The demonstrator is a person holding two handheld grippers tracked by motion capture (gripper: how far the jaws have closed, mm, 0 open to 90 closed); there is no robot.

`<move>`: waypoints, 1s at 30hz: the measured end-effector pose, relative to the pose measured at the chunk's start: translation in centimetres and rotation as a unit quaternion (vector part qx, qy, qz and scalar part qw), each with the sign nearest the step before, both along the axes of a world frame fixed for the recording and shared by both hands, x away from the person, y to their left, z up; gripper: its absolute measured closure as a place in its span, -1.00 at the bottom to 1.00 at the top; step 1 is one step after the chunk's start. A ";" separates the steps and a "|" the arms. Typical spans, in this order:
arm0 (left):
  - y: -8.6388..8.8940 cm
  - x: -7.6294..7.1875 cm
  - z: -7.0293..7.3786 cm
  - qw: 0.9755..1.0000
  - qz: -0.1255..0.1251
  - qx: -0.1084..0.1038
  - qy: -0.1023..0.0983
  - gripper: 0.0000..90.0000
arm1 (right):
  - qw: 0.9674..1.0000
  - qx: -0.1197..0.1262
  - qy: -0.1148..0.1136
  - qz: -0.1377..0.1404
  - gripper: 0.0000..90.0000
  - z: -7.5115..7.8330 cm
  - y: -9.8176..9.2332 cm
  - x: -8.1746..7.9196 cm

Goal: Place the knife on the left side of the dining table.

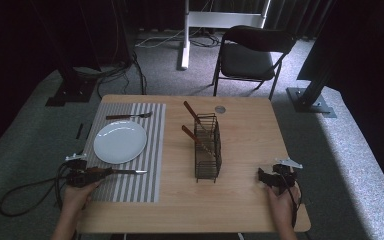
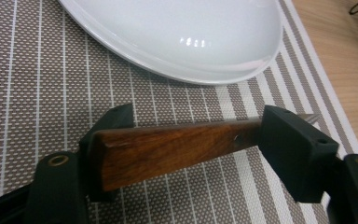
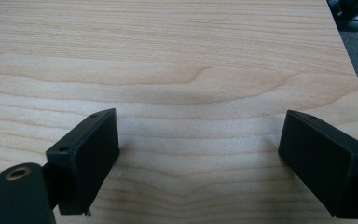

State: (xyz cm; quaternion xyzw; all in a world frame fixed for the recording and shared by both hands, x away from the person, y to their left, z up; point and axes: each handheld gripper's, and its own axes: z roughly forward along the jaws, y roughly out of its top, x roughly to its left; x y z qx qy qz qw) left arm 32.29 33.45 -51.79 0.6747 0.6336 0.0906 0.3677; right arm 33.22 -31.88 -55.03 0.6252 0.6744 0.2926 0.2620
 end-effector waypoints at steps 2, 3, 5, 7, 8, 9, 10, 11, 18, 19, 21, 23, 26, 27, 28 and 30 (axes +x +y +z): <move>-0.2 0.2 -0.1 1.000 0.002 0.009 0.007 -0.47 | 1.000 0.000 0.000 0.000 -0.74 0.0 0.0 0.0; -0.4 0.4 -0.2 1.000 0.001 0.016 0.011 -0.51 | 1.000 0.000 0.000 0.000 -0.74 0.0 0.0 0.0; -0.8 0.6 -0.3 0.999 0.000 0.028 0.021 -0.60 | 1.000 0.000 0.000 0.000 -0.74 0.0 0.0 0.0; -0.9 0.7 -0.3 0.999 0.000 0.027 0.026 -0.61 | 1.000 0.000 0.000 0.000 -0.74 0.0 0.0 0.0; -1.0 0.8 -0.3 0.999 0.002 0.028 0.028 -0.61 | 1.000 0.000 0.000 0.000 -0.74 0.0 0.0 0.0; -1.2 0.8 -0.2 0.999 0.001 0.032 0.030 -0.61 | 1.000 0.000 0.000 0.000 -0.74 0.0 0.0 0.0; -1.4 0.8 -0.2 0.999 -0.002 0.036 0.031 -0.61 | 1.000 0.000 0.000 0.000 -0.74 0.0 0.0 0.0; -1.5 0.9 -0.2 0.999 -0.003 0.040 0.032 -0.61 | 1.000 0.000 0.000 0.000 -0.74 0.0 0.0 0.0; -2.4 1.1 -0.4 0.998 -0.010 0.054 0.038 -0.63 | 1.000 0.000 0.000 0.000 -0.74 0.0 0.0 0.0; -2.6 1.1 -0.5 0.998 -0.008 0.056 0.038 -0.63 | 1.000 0.000 0.000 0.000 -0.74 0.0 0.0 0.0; -2.7 1.1 -0.5 0.998 -0.007 0.055 0.036 -0.63 | 1.000 0.000 0.000 0.000 -0.74 0.0 0.0 0.0; -2.7 1.2 -0.5 0.998 -0.003 0.049 0.035 -0.63 | 1.000 0.000 0.000 0.000 -0.74 0.0 0.0 0.0; -2.3 1.3 -0.5 0.999 0.011 0.036 0.025 -0.63 | 1.000 0.000 0.000 0.000 -0.74 0.0 0.0 0.0; -2.2 1.2 -0.4 0.999 0.012 0.032 0.022 -0.63 | 1.000 0.000 0.000 0.000 -0.74 0.0 0.0 0.0; -2.1 1.2 -0.4 0.999 0.013 0.032 0.018 -0.63 | 1.000 0.000 0.000 0.000 -0.74 0.0 0.0 0.0; -2.0 1.1 -0.4 0.999 0.021 0.038 0.010 -0.63 | 1.000 0.000 0.000 0.000 -0.74 0.0 0.0 0.0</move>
